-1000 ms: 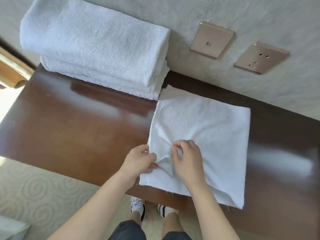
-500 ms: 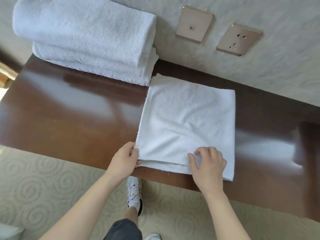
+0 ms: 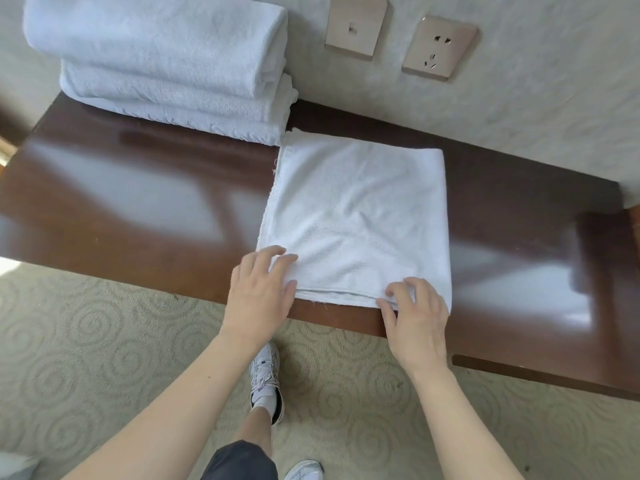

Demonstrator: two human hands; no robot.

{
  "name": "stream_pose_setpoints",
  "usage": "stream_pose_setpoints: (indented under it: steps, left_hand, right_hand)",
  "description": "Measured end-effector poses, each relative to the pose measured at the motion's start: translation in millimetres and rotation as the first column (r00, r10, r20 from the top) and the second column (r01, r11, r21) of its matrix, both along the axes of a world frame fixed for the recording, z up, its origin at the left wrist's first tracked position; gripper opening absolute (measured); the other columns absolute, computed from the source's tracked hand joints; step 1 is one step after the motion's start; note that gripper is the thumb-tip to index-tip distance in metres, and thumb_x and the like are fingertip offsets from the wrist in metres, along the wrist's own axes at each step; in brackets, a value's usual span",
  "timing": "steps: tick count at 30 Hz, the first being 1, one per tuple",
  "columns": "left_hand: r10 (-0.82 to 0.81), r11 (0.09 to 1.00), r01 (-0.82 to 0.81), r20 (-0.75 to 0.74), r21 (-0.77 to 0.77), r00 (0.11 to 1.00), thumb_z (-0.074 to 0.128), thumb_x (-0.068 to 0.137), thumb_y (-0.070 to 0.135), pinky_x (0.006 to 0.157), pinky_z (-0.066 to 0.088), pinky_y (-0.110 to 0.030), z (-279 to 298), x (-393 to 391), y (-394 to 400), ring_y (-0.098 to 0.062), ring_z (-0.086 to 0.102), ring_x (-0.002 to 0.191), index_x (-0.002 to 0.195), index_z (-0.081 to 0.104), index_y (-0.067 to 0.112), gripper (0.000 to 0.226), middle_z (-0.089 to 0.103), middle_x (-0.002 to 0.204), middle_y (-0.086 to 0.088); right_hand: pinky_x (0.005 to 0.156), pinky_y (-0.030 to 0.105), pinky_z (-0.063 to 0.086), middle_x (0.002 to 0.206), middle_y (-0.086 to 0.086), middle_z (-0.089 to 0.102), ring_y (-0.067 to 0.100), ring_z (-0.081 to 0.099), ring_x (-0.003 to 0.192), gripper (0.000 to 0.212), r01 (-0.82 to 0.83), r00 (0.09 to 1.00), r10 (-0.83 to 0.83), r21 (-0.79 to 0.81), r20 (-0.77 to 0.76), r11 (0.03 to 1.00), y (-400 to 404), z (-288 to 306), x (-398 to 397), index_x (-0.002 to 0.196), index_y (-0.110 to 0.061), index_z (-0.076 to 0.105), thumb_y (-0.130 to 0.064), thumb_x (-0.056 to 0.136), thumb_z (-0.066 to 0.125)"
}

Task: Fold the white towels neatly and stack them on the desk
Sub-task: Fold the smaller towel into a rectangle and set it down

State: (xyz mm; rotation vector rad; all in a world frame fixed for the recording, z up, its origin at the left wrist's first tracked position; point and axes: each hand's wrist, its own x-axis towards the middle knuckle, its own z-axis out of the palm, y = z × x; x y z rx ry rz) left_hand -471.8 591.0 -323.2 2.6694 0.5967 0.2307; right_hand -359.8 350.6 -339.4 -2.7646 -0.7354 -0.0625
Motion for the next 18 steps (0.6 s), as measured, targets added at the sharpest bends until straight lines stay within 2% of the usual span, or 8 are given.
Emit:
stream_pose_setpoints:
  steps: [2,6,8,10,13,15,17,18]
  left_hand:
    - [-0.173,0.984,0.173,0.004,-0.045,0.985,0.086,0.073,0.025,0.084,0.052,-0.045,-3.1,2.4,-3.1,-0.03,0.06,0.104,0.108,0.073,0.021,0.038,0.066,0.118,-0.001]
    - [-0.193,0.979,0.195,0.029,-0.058,0.981,0.083,0.078,0.019,0.071,0.056,-0.044,-4.2,5.6,4.0,-0.029,0.062,0.085,0.086,0.072,0.018,0.014,0.065,0.094,0.001]
    - [-0.223,0.975,0.223,0.062,0.0,0.973,0.067,0.089,0.023,0.072,0.055,-0.042,-5.1,5.2,5.2,-0.027,0.061,0.087,0.084,0.068,0.018,0.007,0.065,0.095,0.002]
    - [-0.267,0.964,0.267,0.073,0.002,0.961,0.054,0.095,0.028,0.081,0.055,-0.041,-6.8,2.4,6.1,-0.027,0.063,0.098,0.085,0.064,0.018,0.017,0.067,0.1,0.002]
    - [-0.295,0.955,0.293,0.051,0.038,0.954,0.069,0.091,0.017,0.094,0.053,-0.049,-10.6,-2.2,6.6,-0.032,0.062,0.116,0.084,0.061,0.016,0.011,0.068,0.104,0.0]
    - [-0.299,0.954,0.299,0.001,0.036,0.954,0.072,0.087,0.01,0.095,0.051,-0.054,-10.9,-3.1,3.5,-0.032,0.059,0.121,0.084,0.058,0.016,0.016,0.066,0.106,-0.001]
    - [-0.254,0.967,0.255,-0.037,0.03,0.967,0.06,0.091,0.019,0.098,0.047,-0.057,-3.2,-0.2,-4.9,-0.032,0.057,0.124,0.085,0.056,0.016,0.008,0.062,0.105,-0.001]
    - [-0.202,0.979,0.203,-0.057,0.013,0.978,0.05,0.092,0.028,0.101,0.044,-0.057,1.8,3.5,-9.7,-0.032,0.057,0.122,0.084,0.055,0.017,0.015,0.059,0.102,-0.001]
  right_hand:
    - [0.09,0.054,0.044,0.106,0.009,0.056,0.036,0.057,0.105,0.007,0.004,0.999,-0.005,0.015,0.048,1.0,0.3,-4.1,0.1,0.094,-0.014,0.066,-0.016,0.089,0.07]
    - [0.086,0.053,0.044,0.098,0.01,0.052,0.037,0.053,0.096,0.016,0.001,0.998,-0.003,0.034,0.064,0.999,1.5,-8.7,2.6,0.088,-0.01,0.061,0.003,0.085,0.071]
    - [0.089,0.055,0.044,0.101,0.01,0.052,0.037,0.053,0.1,0.013,-0.033,0.998,0.032,0.015,0.056,0.999,-0.4,-8.0,2.7,0.092,-0.01,0.061,-0.002,0.087,0.07]
    - [0.092,0.057,0.044,0.104,0.009,0.052,0.035,0.051,0.103,0.015,-0.054,0.998,0.054,0.011,0.034,0.998,-3.2,-5.0,2.1,0.097,-0.012,0.061,-0.008,0.087,0.071]
    - [0.082,0.049,0.046,0.099,0.005,0.056,0.031,0.053,0.092,0.006,-0.049,0.994,0.053,-0.043,0.097,0.998,-7.2,-2.9,0.3,0.09,-0.015,0.064,-0.015,0.089,0.07]
    - [0.077,0.043,0.042,0.097,0.002,0.057,0.028,0.052,0.084,0.014,-0.005,0.99,0.019,-0.1,0.139,0.995,-8.9,-1.2,-3.7,0.088,-0.016,0.063,-0.025,0.095,0.055]
    - [0.072,0.041,0.04,0.096,0.001,0.057,0.028,0.052,0.079,0.023,0.017,0.991,0.001,-0.136,0.133,0.991,-8.8,3.1,-13.2,0.089,-0.017,0.061,-0.03,0.095,0.043]
    - [0.069,0.04,0.038,0.094,0.0,0.056,0.027,0.051,0.077,0.023,0.028,0.993,-0.01,-0.151,0.12,0.988,-7.3,6.1,-20.9,0.089,-0.017,0.06,-0.03,0.095,0.042]
